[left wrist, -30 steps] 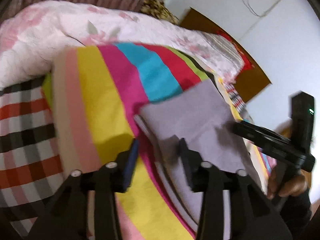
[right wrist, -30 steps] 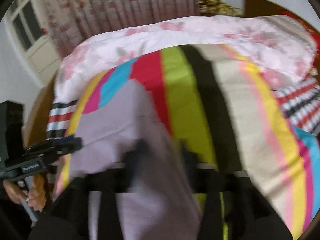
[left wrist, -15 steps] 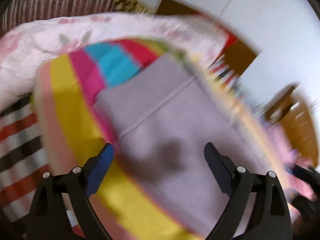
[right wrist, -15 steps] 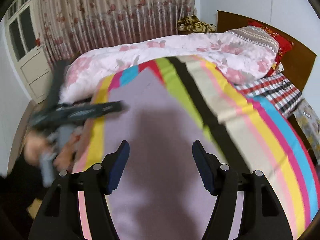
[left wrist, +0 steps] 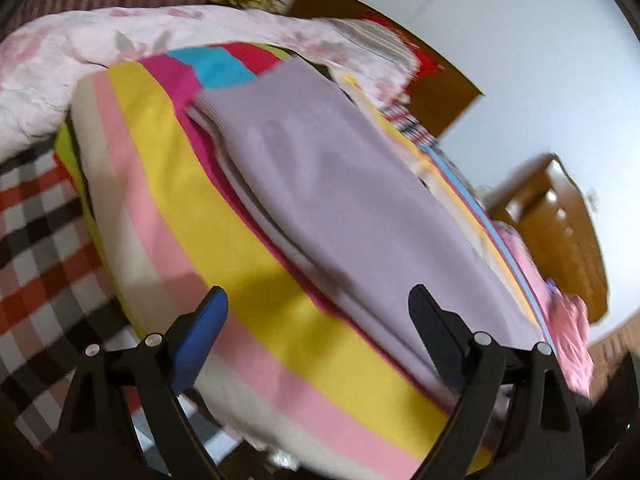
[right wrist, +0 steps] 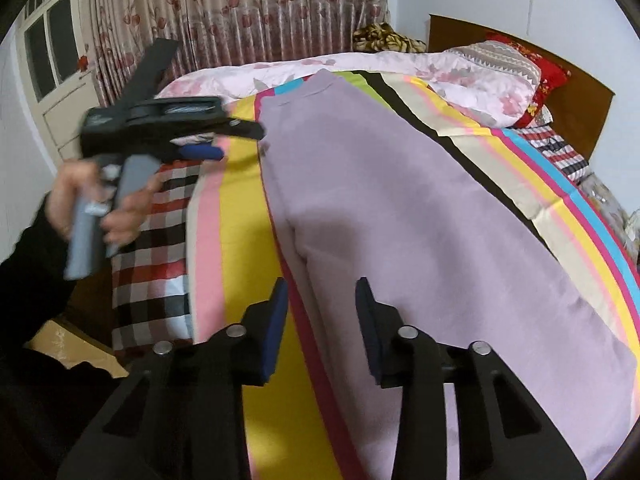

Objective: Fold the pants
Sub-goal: 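Release the pants and smooth the folded stack with the right gripper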

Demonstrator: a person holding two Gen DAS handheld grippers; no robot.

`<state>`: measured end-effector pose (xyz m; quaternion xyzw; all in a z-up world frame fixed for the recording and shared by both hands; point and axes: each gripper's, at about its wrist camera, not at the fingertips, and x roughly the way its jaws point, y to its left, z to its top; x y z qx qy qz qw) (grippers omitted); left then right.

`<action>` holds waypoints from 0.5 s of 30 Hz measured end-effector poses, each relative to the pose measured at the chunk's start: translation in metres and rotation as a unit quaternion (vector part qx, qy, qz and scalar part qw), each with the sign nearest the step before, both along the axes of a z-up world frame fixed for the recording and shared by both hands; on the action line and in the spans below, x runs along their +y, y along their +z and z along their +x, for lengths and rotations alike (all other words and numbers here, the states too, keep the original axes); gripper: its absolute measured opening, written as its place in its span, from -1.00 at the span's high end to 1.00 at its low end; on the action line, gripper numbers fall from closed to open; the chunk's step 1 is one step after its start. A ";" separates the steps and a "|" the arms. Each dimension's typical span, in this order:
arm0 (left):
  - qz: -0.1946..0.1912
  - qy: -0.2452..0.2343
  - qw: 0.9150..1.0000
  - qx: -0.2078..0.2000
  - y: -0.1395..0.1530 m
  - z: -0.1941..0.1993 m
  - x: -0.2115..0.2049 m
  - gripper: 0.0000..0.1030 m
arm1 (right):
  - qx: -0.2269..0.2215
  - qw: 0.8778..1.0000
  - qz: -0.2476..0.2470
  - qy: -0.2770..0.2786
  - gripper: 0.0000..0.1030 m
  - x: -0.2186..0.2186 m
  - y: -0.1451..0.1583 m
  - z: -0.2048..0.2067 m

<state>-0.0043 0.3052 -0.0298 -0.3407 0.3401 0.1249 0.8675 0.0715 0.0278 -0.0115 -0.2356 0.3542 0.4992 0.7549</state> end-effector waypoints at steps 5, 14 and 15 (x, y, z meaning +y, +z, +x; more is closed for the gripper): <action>-0.036 -0.042 0.998 -0.027 -0.007 -0.020 -0.023 -0.77 | -0.018 0.999 -0.038 0.008 0.49 0.006 -0.018 -0.002; -0.118 -0.094 0.982 -0.113 0.010 -0.019 -0.042 -0.85 | 0.021 0.999 0.030 -0.024 0.92 -0.014 0.002 0.019; -0.129 -0.109 0.978 -0.119 0.012 -0.015 -0.045 -0.87 | 0.029 0.999 0.036 -0.024 0.92 -0.015 0.003 0.020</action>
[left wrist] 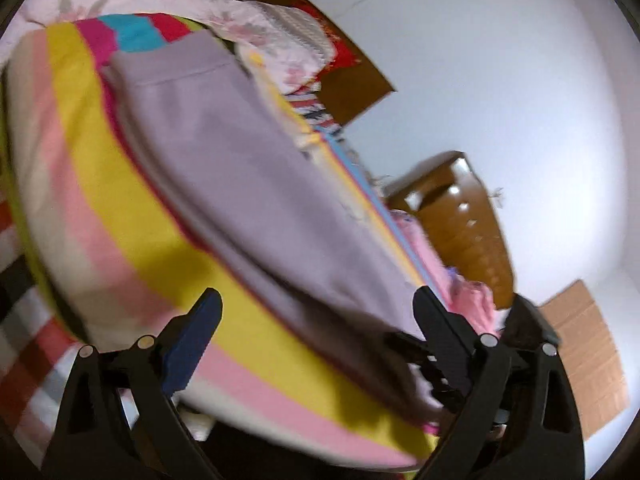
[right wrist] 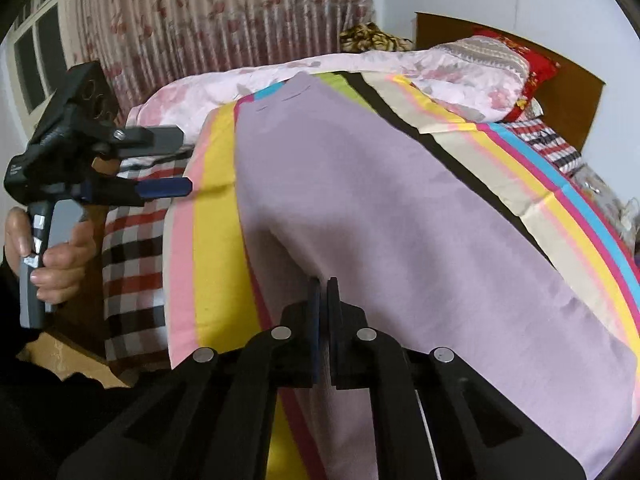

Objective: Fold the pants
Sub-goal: 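Release the pants and smooth the folded stack with the right gripper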

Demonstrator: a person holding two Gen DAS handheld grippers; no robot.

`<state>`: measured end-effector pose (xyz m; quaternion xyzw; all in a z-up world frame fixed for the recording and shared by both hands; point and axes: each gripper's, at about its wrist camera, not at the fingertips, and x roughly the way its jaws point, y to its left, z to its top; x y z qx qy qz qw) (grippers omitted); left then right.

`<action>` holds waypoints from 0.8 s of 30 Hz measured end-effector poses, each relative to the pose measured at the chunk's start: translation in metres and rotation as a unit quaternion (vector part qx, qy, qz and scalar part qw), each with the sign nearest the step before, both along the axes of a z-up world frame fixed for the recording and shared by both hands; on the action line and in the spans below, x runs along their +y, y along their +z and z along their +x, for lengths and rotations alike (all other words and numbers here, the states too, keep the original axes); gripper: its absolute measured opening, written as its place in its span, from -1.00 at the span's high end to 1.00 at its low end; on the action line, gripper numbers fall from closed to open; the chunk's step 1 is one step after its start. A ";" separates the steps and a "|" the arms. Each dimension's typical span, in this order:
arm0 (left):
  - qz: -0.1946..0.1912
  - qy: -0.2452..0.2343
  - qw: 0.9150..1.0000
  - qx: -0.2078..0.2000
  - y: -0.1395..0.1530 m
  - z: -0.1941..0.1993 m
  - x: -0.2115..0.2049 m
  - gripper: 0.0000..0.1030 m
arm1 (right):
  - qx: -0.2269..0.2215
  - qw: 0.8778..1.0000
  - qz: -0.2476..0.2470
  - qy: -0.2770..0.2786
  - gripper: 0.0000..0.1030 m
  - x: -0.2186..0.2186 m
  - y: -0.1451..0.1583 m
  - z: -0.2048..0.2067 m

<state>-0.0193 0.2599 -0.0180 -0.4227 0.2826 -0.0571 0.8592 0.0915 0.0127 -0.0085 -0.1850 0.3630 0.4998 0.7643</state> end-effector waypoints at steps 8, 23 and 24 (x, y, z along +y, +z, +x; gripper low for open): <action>-0.028 -0.029 0.999 0.020 -0.013 0.044 -0.021 -0.78 | 0.030 0.999 0.041 -0.008 0.92 -0.009 0.008 0.005; -0.008 0.025 0.996 0.081 -0.032 0.071 0.007 0.89 | 0.033 0.999 0.023 0.007 0.92 -0.005 -0.006 -0.008; 0.000 0.023 0.997 0.080 -0.029 0.068 0.006 0.90 | 0.028 0.999 0.016 0.010 0.92 -0.003 -0.006 -0.011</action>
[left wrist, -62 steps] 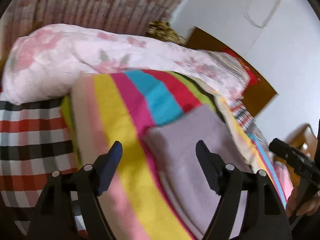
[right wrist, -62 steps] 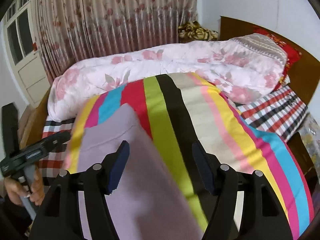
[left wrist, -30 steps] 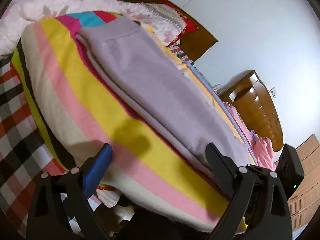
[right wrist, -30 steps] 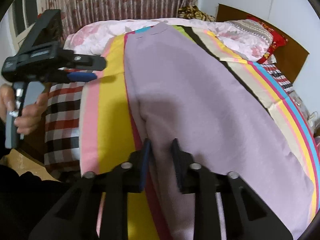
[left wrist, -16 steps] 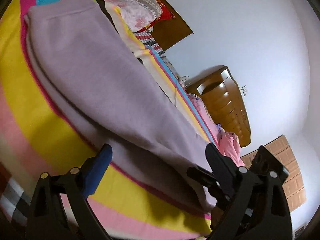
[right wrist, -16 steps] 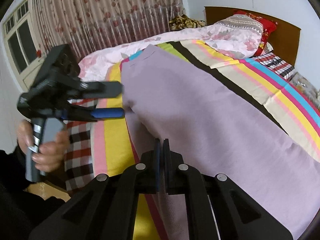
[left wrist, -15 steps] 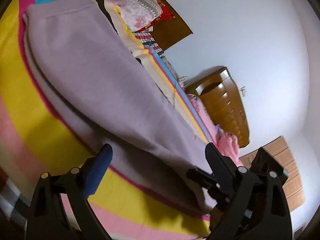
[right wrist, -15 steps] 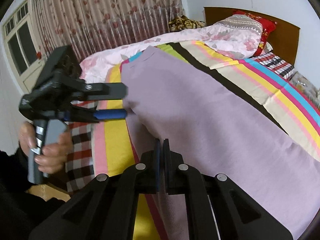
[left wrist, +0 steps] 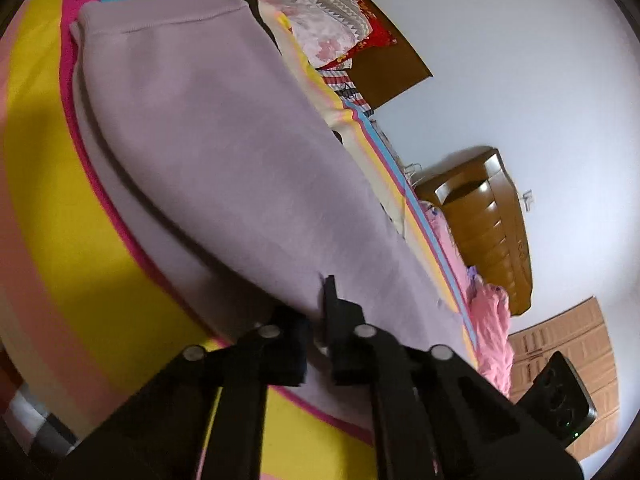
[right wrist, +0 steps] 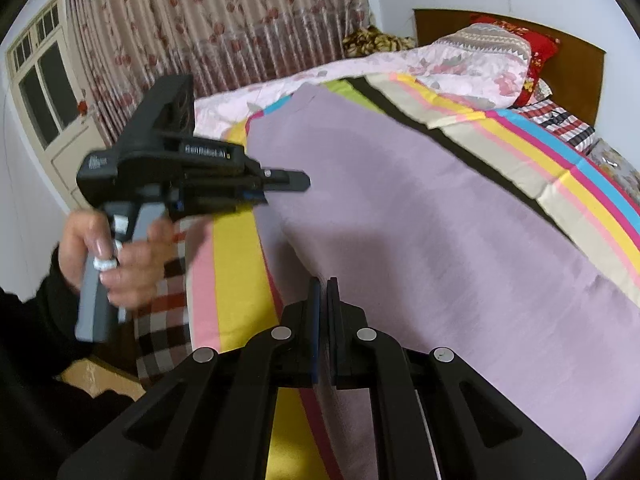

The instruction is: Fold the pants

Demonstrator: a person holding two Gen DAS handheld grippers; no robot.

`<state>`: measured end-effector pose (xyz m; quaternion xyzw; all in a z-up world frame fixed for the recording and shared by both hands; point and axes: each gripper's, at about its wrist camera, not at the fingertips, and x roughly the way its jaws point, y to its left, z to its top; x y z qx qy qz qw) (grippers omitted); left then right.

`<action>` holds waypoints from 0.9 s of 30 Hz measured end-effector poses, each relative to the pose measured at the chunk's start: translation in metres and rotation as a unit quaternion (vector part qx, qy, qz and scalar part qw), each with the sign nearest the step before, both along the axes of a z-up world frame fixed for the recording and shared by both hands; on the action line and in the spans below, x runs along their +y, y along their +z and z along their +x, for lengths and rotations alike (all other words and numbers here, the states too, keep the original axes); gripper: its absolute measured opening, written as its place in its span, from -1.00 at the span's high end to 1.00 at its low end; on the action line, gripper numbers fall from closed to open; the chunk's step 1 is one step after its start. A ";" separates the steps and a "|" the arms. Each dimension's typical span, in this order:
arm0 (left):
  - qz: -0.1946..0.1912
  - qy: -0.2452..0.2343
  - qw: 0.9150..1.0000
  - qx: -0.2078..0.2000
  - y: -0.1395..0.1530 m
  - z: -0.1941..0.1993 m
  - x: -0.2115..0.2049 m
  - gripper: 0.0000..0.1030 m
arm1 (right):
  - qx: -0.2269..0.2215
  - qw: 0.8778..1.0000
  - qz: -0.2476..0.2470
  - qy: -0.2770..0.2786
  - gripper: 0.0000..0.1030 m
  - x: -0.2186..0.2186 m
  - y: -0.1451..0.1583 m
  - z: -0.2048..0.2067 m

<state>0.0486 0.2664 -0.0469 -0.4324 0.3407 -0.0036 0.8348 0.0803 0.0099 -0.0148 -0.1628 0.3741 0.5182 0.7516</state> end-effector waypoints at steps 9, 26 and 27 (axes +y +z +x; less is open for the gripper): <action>0.055 -0.013 0.998 0.018 -0.002 -0.012 -0.006 0.90 | -0.008 0.999 -0.033 0.006 0.91 0.007 -0.014 -0.008; 0.120 0.107 0.987 -0.012 0.029 -0.066 0.027 -0.96 | 0.011 1.000 0.011 0.002 0.60 0.002 0.011 -0.008; 0.125 0.125 0.984 -0.010 0.031 -0.071 0.034 -0.96 | 0.009 1.000 0.024 -0.004 0.60 0.004 0.015 -0.004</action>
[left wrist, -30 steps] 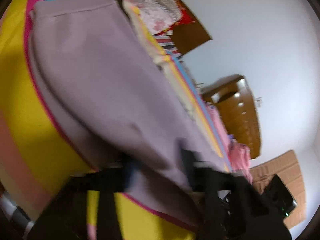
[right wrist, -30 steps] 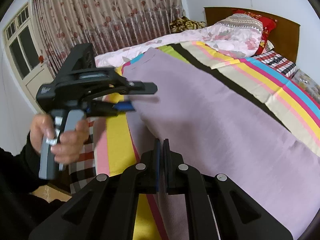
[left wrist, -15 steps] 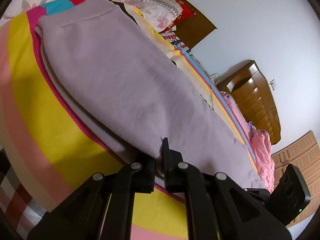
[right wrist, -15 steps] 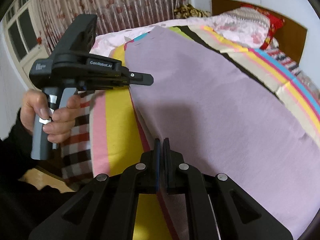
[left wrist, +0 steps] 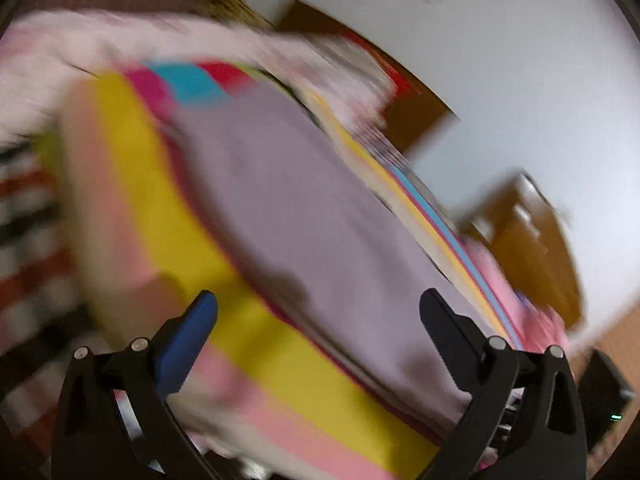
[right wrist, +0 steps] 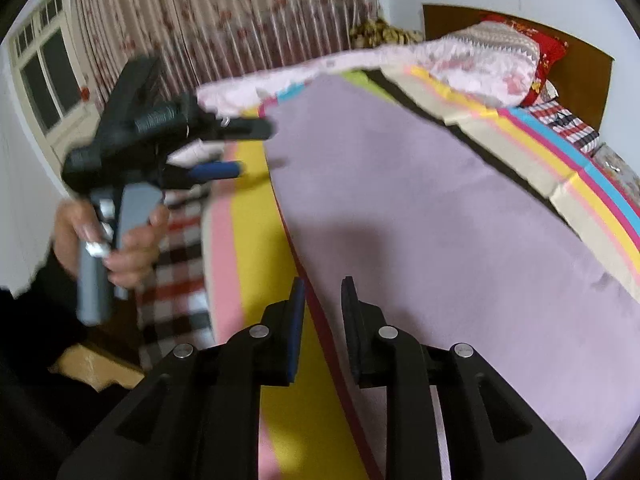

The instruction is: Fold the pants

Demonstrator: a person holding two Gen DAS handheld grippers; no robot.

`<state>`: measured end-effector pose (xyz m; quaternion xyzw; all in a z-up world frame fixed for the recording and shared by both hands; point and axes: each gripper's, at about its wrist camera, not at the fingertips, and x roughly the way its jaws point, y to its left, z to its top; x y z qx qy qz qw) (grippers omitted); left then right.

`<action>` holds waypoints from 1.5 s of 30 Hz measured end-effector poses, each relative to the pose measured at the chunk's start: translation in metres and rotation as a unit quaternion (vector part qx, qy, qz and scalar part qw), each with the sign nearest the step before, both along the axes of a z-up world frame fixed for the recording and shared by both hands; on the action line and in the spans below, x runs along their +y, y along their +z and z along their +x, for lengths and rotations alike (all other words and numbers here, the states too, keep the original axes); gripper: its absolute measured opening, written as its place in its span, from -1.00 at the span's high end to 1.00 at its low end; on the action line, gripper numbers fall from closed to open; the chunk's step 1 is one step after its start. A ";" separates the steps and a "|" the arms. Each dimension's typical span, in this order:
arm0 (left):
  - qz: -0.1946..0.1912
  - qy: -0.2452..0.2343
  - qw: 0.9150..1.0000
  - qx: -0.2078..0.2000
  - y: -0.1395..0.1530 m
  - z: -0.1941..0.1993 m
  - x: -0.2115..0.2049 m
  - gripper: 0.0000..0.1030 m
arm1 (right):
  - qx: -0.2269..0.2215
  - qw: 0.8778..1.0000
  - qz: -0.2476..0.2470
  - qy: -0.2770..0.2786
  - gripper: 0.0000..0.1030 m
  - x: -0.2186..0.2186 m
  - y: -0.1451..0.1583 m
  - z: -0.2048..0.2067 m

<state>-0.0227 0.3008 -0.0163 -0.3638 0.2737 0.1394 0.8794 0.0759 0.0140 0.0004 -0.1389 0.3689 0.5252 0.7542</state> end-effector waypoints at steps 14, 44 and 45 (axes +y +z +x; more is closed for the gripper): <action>0.100 -0.096 0.989 0.048 0.002 0.077 -0.031 -0.95 | -0.025 0.997 -0.066 -0.027 0.58 0.048 -0.030 0.002; 0.294 -0.224 0.917 0.148 -0.019 0.094 -0.158 -0.97 | -0.020 0.977 -0.089 -0.192 -0.54 -0.105 -0.042 -0.017; 0.281 -0.231 0.919 0.155 -0.017 0.096 -0.155 -0.96 | -0.010 0.979 -0.083 -0.187 -0.55 -0.108 -0.040 -0.016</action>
